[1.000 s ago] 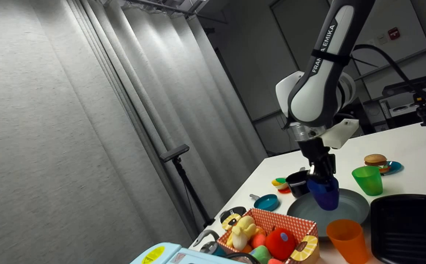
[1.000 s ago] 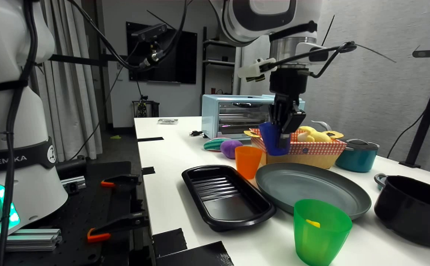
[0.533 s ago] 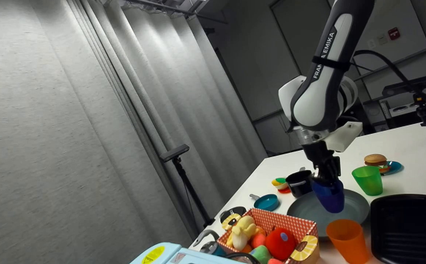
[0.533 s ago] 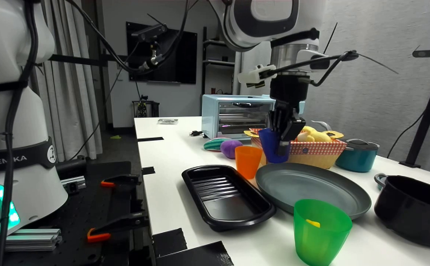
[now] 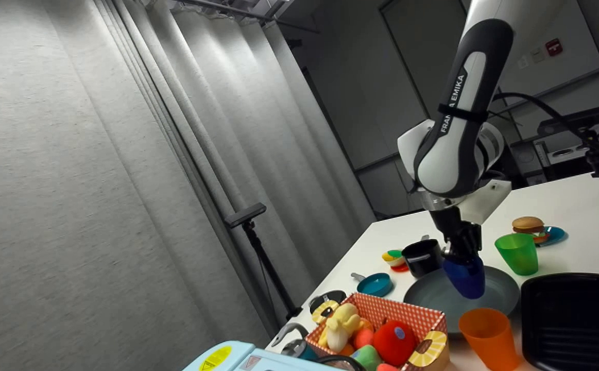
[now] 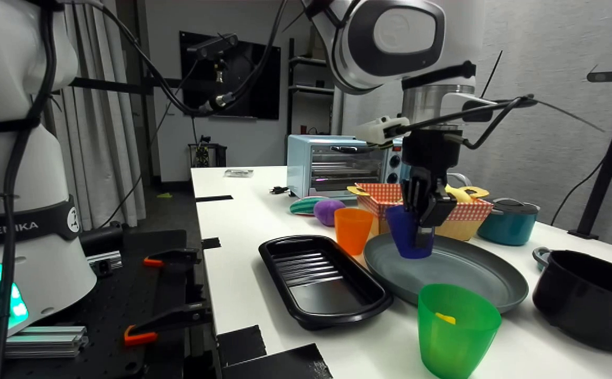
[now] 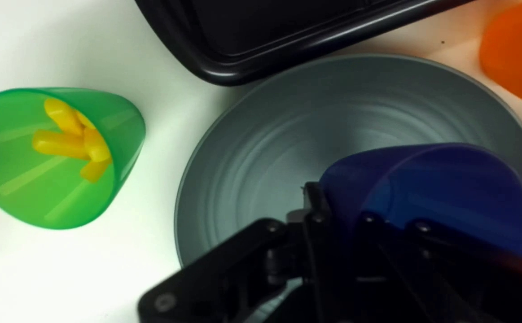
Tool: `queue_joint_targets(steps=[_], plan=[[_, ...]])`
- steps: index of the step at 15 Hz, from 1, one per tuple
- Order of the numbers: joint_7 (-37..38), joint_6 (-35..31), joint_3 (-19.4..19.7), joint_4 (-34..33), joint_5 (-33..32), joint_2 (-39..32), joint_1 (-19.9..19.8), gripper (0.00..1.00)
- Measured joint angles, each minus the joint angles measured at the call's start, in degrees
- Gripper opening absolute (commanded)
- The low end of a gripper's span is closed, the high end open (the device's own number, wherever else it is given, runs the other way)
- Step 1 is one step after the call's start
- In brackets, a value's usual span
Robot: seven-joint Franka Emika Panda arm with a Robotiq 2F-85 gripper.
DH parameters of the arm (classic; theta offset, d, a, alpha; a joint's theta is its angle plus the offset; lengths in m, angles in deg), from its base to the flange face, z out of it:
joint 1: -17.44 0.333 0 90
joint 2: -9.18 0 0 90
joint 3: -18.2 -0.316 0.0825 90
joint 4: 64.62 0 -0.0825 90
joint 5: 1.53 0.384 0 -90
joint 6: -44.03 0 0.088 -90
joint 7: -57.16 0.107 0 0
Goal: Set the blue cup upright on the plate
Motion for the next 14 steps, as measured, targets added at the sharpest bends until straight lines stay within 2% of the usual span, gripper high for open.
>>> queue_joint_targets(steps=[4, 5, 6, 14], plan=[[0.6, -1.5, 0.5, -2.1, 0.0, -4.3, 0.0, 0.02], [0.7, -1.5, 0.6, -2.6, 0.0, -5.2, 0.0, 0.32], [0.9, -1.5, 0.6, -3.2, 0.0, -6.0, 0.0, 0.33], [1.4, -1.5, 0.9, -6.5, 0.0, -7.7, 0.0, 0.91]])
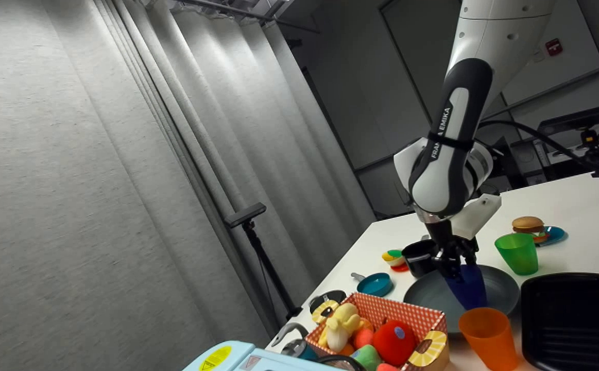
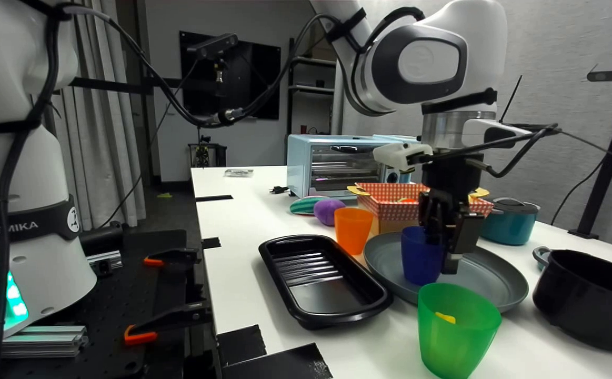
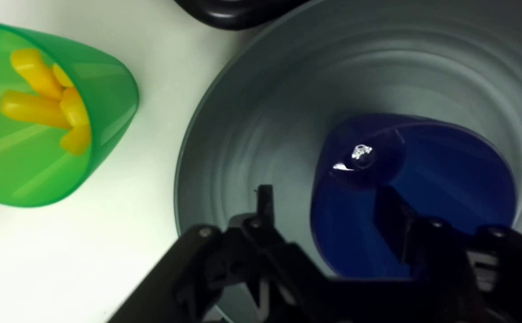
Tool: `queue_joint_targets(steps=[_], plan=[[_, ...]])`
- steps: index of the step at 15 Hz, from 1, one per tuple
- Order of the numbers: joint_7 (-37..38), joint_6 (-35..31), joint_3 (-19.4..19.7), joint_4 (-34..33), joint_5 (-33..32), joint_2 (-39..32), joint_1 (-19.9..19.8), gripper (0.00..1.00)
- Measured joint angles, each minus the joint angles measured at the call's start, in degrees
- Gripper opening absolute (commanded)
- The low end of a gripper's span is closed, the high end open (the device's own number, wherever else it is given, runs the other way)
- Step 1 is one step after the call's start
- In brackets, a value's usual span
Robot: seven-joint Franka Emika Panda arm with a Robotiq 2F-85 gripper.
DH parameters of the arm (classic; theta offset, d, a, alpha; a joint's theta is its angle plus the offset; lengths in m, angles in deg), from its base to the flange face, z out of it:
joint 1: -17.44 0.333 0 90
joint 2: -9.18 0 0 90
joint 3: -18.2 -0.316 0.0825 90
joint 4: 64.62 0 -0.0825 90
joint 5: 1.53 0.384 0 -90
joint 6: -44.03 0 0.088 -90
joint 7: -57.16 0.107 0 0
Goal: Set the blue cup upright on the plate
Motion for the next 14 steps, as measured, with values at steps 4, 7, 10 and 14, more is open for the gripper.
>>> queue_joint_targets(steps=[4, 7, 10, 14], plan=[[0.4, 0.0, 0.1, -0.3, 0.0, 0.4, 0.1, 1.0], [1.4, 0.0, 0.6, -0.3, -0.8, 1.7, 0.7, 1.0], [3.0, 0.0, 1.5, 0.1, -3.1, 3.7, 1.5, 1.0], [4.9, 0.0, 2.0, 2.3, -6.2, 7.7, 2.3, 1.0]])
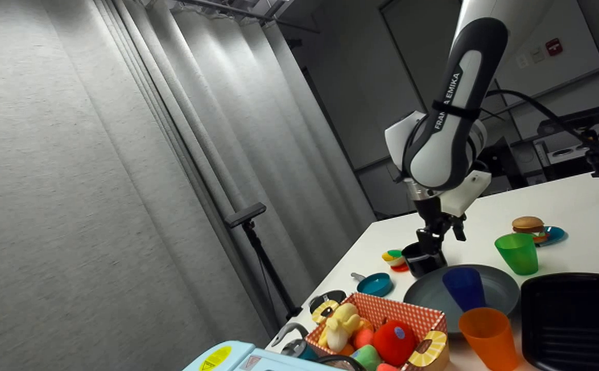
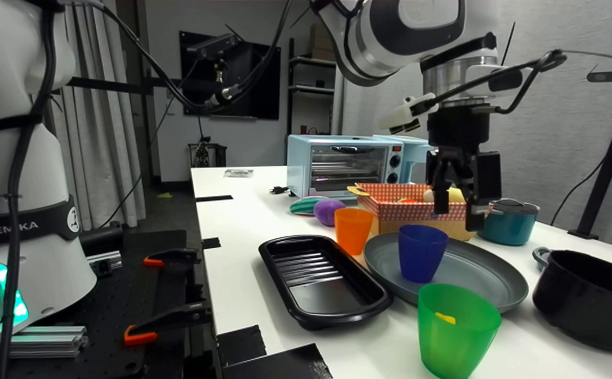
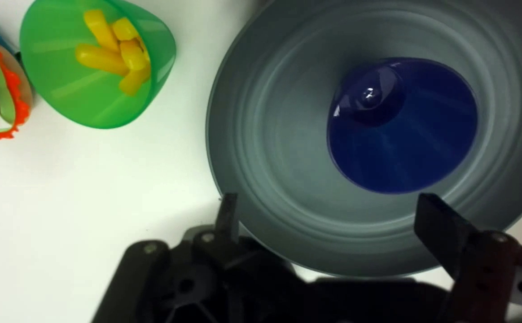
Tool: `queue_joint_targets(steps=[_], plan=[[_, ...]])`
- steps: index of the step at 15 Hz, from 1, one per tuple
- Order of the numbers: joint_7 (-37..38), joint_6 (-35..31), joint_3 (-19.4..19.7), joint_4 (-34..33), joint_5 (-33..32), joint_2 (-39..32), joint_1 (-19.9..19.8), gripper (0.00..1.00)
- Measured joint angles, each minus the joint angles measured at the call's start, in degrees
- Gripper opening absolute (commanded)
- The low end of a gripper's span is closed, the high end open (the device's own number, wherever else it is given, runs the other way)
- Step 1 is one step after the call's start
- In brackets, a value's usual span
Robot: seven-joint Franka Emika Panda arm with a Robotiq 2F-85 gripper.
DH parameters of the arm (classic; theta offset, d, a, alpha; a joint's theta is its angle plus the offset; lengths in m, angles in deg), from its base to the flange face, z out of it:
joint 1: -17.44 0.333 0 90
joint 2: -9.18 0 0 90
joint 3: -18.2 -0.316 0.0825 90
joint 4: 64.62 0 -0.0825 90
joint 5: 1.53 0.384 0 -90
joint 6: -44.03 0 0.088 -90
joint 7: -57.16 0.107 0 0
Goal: Set the blue cup upright on the plate
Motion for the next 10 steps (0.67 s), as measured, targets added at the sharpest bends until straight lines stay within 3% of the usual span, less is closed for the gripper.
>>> queue_joint_targets(steps=[10], plan=[[3.4, -1.1, -1.6, 9.8, -4.5, 13.0, 1.9, 1.0]])
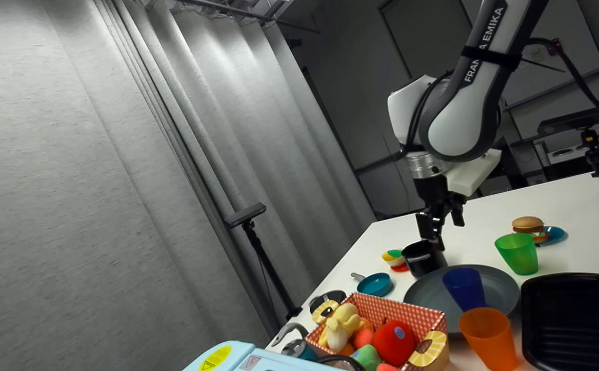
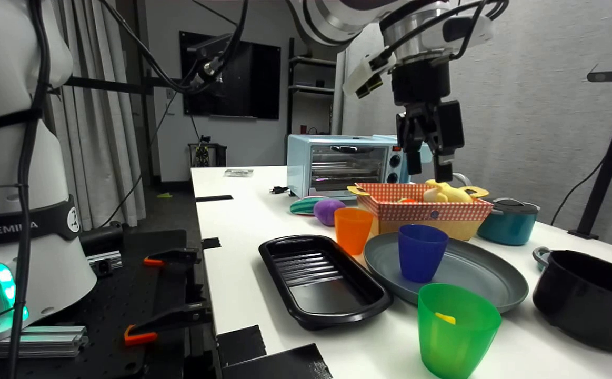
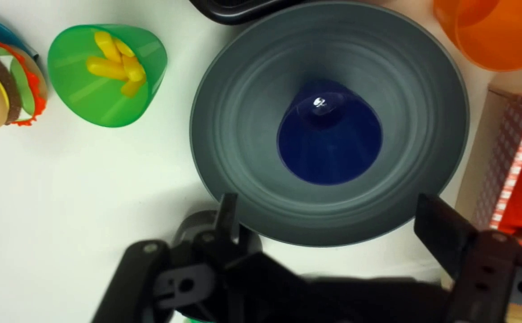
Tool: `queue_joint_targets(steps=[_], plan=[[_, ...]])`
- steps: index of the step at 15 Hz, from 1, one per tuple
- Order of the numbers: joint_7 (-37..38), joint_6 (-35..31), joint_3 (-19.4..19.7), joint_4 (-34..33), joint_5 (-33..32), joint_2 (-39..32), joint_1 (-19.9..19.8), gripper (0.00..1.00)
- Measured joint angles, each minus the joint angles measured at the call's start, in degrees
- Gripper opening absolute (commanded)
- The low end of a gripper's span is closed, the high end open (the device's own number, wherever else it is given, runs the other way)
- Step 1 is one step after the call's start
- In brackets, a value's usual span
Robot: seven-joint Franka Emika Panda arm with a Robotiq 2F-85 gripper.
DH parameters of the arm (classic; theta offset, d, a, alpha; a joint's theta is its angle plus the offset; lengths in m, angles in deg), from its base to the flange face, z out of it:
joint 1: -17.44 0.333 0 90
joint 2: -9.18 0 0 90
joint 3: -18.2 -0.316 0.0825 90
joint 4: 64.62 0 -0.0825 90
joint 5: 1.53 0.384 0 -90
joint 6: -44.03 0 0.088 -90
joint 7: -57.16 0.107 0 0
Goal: Set the blue cup upright on the plate
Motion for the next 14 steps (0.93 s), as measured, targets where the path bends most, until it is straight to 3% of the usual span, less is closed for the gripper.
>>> queue_joint_targets(steps=[6, 14], plan=[[-0.3, -0.8, -3.5, 5.6, 0.6, 5.4, 0.2, 1.0], [-0.3, -0.8, -3.6, 6.2, 0.6, 5.9, 0.2, 1.0]])
